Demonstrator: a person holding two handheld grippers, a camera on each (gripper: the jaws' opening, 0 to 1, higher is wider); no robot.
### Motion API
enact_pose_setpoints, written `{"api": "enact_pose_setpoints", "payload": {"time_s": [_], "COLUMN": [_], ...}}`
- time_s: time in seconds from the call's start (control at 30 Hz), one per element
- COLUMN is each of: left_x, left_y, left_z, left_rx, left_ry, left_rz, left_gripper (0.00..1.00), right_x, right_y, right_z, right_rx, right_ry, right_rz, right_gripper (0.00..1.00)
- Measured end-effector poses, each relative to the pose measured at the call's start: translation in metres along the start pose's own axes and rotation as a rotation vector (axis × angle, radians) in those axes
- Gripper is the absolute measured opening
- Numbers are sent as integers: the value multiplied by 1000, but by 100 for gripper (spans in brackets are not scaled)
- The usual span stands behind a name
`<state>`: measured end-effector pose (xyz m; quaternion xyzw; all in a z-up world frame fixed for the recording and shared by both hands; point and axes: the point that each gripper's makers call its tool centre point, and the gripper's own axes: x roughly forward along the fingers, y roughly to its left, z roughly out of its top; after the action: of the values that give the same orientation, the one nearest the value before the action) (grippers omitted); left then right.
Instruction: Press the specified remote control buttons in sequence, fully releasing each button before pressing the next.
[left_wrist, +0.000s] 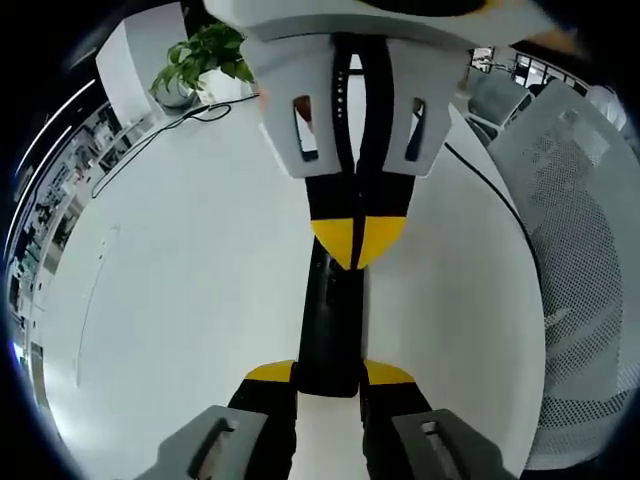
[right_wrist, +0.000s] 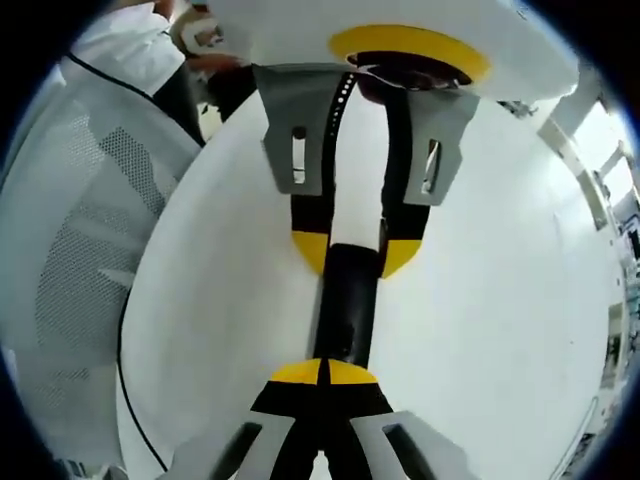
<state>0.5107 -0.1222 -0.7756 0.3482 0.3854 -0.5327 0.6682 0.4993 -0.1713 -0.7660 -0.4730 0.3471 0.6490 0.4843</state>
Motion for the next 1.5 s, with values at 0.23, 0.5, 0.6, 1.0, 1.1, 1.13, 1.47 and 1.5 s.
{"api": "enact_pose_setpoints", "payload": {"time_s": [0.23, 0.5, 0.6, 1.0, 1.1, 1.13, 1.47, 1.5], "left_x": [0, 0, 0, 0, 0, 0, -1, -1], "left_y": [0, 1, 0, 0, 0, 0, 0, 0], "left_z": [0, 0, 0, 0, -1, -1, -1, -1], "left_rx": [-2, -1, -1, -1, -1, -1, -2, -2], "left_ry": [-8, -10, -12, -11, -11, -12, -17, -17], "left_rz": [-1, -4, -5, -4, -4, -4, -4, -4], "left_gripper": [22, 22, 22, 22, 22, 22, 22, 22], "right_x": [-16, -41, -42, -43, -45, -45, -38, -37], "right_y": [-6, -25, -26, -24, -24, -25, -22, -22], "right_z": [0, 15, 16, 16, 18, 18, 19, 19], "right_rx": [23, 46, 47, 46, 47, 47, 48, 48], "right_ry": [-24, -97, -98, -91, -92, -93, -87, -87], "right_rz": [-20, -73, -78, -86, -90, -92, -81, -79], "right_gripper": [0, 0, 0, 0, 0, 0, 0, 0]}}
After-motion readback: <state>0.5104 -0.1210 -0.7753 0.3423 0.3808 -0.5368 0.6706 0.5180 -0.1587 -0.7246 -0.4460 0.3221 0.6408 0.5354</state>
